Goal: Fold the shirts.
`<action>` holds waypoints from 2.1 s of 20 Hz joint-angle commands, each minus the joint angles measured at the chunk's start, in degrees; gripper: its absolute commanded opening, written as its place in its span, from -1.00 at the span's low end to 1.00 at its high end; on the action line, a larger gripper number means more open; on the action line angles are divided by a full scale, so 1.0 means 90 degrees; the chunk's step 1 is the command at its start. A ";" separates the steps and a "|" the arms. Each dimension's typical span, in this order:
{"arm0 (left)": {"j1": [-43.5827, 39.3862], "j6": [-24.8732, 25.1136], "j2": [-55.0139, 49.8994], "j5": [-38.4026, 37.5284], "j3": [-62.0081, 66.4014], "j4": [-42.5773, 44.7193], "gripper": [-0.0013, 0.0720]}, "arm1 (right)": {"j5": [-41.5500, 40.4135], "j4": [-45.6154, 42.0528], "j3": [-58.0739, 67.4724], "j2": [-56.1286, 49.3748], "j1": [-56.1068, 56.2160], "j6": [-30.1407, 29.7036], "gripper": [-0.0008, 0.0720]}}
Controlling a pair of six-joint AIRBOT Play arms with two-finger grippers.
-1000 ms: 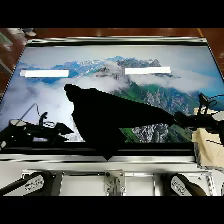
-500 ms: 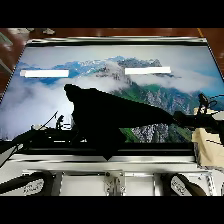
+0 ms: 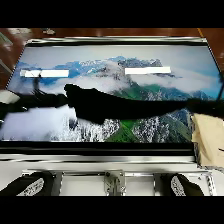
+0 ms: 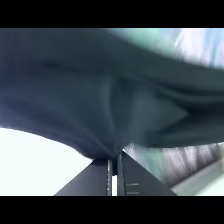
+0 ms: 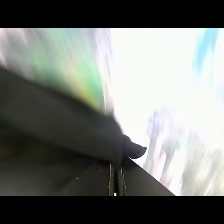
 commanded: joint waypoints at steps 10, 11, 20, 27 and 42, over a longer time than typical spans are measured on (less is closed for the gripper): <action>0.1253 -0.2324 0.2244 -0.2057 0.6790 0.2725 -0.86 | 0.1081 -0.2424 0.4580 0.2773 -0.0005 0.1746 -0.81; 0.1253 -0.2324 0.2365 -0.2334 0.6681 0.2810 -0.86 | 0.1464 -0.2526 0.4750 0.2786 -0.0005 0.1872 -0.81; 0.1253 -0.2312 0.2555 -0.3691 0.5566 0.2786 -0.86 | 0.4080 -0.2620 0.4889 0.2011 -0.0005 0.2011 -0.81; 0.1224 -0.1632 0.1683 -0.2419 0.1642 0.2919 -0.86 | 0.3684 -0.2191 0.1768 0.0372 0.0393 0.1921 -0.82; 0.0189 -0.1022 -0.4163 0.3109 0.2069 0.1073 -0.86 | -0.4408 -0.3160 0.2300 -0.5338 0.2679 0.3767 -0.81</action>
